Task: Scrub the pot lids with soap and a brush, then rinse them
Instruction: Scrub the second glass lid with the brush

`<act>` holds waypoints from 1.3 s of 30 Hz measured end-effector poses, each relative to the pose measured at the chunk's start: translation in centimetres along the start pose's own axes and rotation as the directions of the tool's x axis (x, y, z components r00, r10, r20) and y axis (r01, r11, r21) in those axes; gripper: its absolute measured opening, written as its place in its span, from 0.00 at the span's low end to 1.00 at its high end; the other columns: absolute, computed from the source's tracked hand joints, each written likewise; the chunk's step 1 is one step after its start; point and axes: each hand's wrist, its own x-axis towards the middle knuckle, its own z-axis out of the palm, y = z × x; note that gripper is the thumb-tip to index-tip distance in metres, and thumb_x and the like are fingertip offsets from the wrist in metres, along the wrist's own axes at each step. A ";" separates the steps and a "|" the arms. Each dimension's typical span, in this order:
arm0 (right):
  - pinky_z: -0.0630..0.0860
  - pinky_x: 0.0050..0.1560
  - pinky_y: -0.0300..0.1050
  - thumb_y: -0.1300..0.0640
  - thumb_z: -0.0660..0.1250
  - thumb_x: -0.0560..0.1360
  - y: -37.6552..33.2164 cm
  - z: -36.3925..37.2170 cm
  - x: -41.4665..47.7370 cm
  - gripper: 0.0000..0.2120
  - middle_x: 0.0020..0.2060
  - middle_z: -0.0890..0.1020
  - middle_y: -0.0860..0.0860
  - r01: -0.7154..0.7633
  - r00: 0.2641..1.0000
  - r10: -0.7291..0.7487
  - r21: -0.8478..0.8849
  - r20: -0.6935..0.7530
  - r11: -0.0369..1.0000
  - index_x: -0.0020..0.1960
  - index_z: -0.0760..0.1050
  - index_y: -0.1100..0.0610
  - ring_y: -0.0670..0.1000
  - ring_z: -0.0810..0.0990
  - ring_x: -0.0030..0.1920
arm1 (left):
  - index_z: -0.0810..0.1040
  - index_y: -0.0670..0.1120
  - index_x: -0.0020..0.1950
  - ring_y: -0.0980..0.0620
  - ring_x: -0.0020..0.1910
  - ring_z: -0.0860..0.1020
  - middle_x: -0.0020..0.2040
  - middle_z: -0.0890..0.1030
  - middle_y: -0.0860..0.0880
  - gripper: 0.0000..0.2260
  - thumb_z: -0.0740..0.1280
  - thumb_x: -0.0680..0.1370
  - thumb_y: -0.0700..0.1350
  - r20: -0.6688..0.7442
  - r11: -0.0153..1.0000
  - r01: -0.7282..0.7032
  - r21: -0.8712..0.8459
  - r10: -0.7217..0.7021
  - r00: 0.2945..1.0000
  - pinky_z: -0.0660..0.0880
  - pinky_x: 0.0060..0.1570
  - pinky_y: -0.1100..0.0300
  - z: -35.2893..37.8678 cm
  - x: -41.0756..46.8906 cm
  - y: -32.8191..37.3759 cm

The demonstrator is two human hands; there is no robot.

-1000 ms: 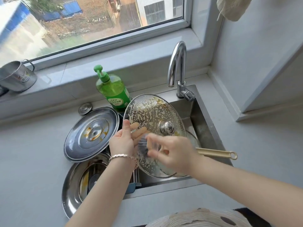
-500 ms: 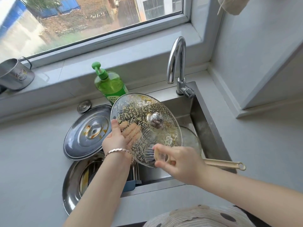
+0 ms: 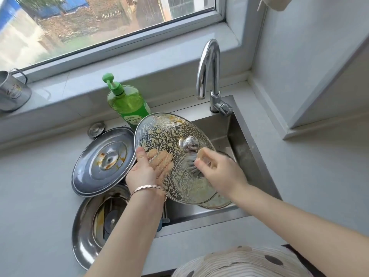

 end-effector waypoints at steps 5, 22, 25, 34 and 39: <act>0.70 0.36 0.42 0.42 0.59 0.77 0.8 0.6 -0.4 0.07 0.31 0.77 0.37 -0.049 0.998 0.047 0.059 0.038 0.997 0.52 0.72 0.41 0.39 0.75 0.34 | 0.75 0.41 0.45 0.51 0.30 0.83 0.31 0.83 0.46 0.17 0.58 0.80 0.54 0.006 0.999 0.034 -0.027 -0.034 0.999 0.81 0.35 0.56 -0.8 0.8 0.1; 0.65 0.32 0.42 0.45 0.62 0.76 2.0 -0.3 -2.1 0.07 0.27 0.73 0.44 -0.008 0.998 0.008 0.000 0.069 1.000 0.52 0.73 0.46 0.45 0.68 0.28 | 0.73 0.41 0.46 0.52 0.31 0.83 0.41 0.81 0.44 0.19 0.56 0.79 0.57 0.035 0.989 0.084 -0.124 -0.080 0.996 0.81 0.36 0.59 -1.9 1.5 0.8; 0.69 0.36 0.45 0.43 0.61 0.76 4.1 -1.6 0.1 0.06 0.29 0.73 0.46 -0.190 0.977 0.191 0.024 -0.099 0.982 0.46 0.73 0.45 0.49 0.73 0.35 | 0.73 0.41 0.47 0.51 0.32 0.83 0.38 0.83 0.45 0.19 0.57 0.79 0.57 0.085 0.989 0.099 -0.107 -0.090 0.992 0.81 0.34 0.59 -2.0 1.2 1.0; 0.68 0.36 0.42 0.44 0.60 0.77 3.4 -2.4 1.2 0.07 0.33 0.76 0.43 -0.155 0.980 0.160 0.050 -0.116 0.987 0.51 0.74 0.44 0.47 0.75 0.38 | 0.74 0.39 0.45 0.49 0.32 0.83 0.33 0.84 0.44 0.19 0.57 0.79 0.55 0.187 0.995 0.103 0.017 -0.104 0.977 0.81 0.36 0.57 -1.7 0.5 1.1; 0.64 0.29 0.40 0.44 0.60 0.77 2.7 -1.2 -0.9 0.03 0.22 0.71 0.42 0.018 0.999 -0.016 -0.064 0.032 0.998 0.45 0.69 0.41 0.44 0.68 0.25 | 0.75 0.38 0.44 0.49 0.31 0.83 0.33 0.84 0.43 0.19 0.58 0.79 0.54 0.175 0.991 0.128 0.023 -0.130 0.976 0.80 0.36 0.55 -1.9 0.7 1.2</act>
